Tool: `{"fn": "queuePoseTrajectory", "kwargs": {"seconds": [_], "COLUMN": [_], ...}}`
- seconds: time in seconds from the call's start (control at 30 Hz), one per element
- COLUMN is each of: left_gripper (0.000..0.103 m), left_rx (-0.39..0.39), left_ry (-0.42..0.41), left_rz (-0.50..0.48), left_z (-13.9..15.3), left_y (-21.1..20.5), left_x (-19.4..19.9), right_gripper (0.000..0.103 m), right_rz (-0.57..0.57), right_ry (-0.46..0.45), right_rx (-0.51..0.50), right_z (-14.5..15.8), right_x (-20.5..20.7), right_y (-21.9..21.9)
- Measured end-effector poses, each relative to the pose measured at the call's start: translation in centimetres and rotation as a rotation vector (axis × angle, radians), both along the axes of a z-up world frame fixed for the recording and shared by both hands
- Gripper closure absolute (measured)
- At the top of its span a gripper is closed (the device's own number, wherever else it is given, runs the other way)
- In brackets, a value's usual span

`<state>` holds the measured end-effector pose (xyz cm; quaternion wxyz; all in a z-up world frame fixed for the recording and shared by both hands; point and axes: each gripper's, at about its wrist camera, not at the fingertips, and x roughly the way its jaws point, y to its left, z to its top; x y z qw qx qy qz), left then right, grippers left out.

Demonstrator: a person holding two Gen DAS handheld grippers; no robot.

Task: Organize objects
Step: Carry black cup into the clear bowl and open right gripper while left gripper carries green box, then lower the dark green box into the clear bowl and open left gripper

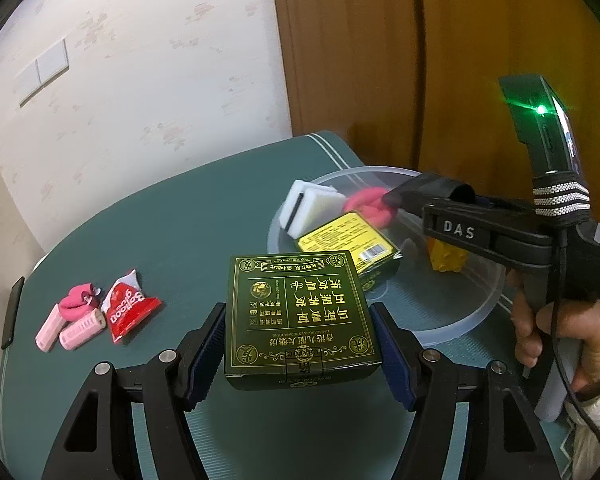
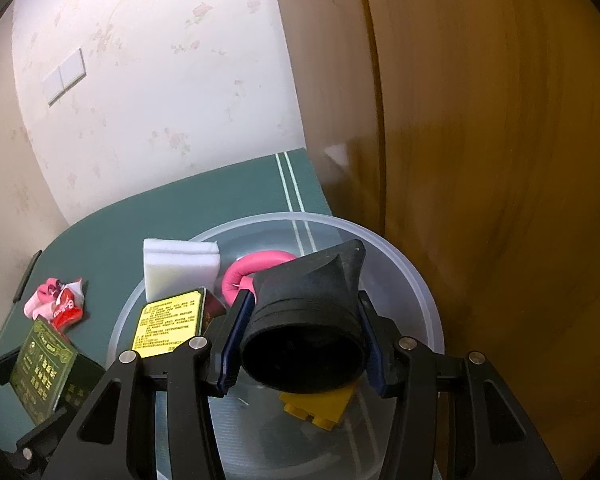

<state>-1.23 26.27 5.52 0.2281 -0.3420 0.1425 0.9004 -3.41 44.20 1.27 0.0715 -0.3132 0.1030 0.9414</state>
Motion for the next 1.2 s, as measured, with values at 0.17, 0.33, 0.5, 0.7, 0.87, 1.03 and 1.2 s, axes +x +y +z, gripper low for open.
{"fn": "queuePoseTrajectory", "kwargs": {"seconds": [0.17, 0.33, 0.5, 0.7, 0.87, 1.03, 1.2], "left_gripper": [0.031, 0.030, 0.030, 0.030, 0.030, 0.030, 0.030], "left_rx": [0.001, 0.003, -0.008, -0.006, -0.004, 0.010, 0.019], "left_ry": [0.003, -0.002, -0.008, -0.019, -0.018, -0.013, 0.002], "left_rz": [-0.012, -0.019, -0.033, -0.036, -0.050, -0.096, -0.134], "left_z": [0.1, 0.0, -0.5, -0.9, -0.8, -1.0, -1.1], "left_y": [0.6, 1.1, 2.0, 2.7, 3.3, 4.3, 5.5], "left_x": [0.2, 0.1, 0.0, -0.3, -0.4, -0.5, -0.9], "right_gripper": [0.051, 0.051, 0.051, 0.051, 0.051, 0.051, 0.051], "right_rz": [0.013, 0.018, 0.027, 0.015, -0.024, -0.091, -0.111], "right_ry": [0.023, 0.058, 0.116, 0.154, 0.137, 0.130, 0.140], "right_rx": [0.015, -0.033, -0.064, -0.048, -0.023, 0.008, 0.005], "right_z": [0.0, 0.3, 0.9, 1.8, 2.1, 2.4, 2.7], "right_x": [0.1, 0.9, 1.6, 2.5, 2.9, 3.2, 3.7], "right_y": [0.1, 0.7, 0.8, 0.1, 0.0, 0.5, 1.1]}}
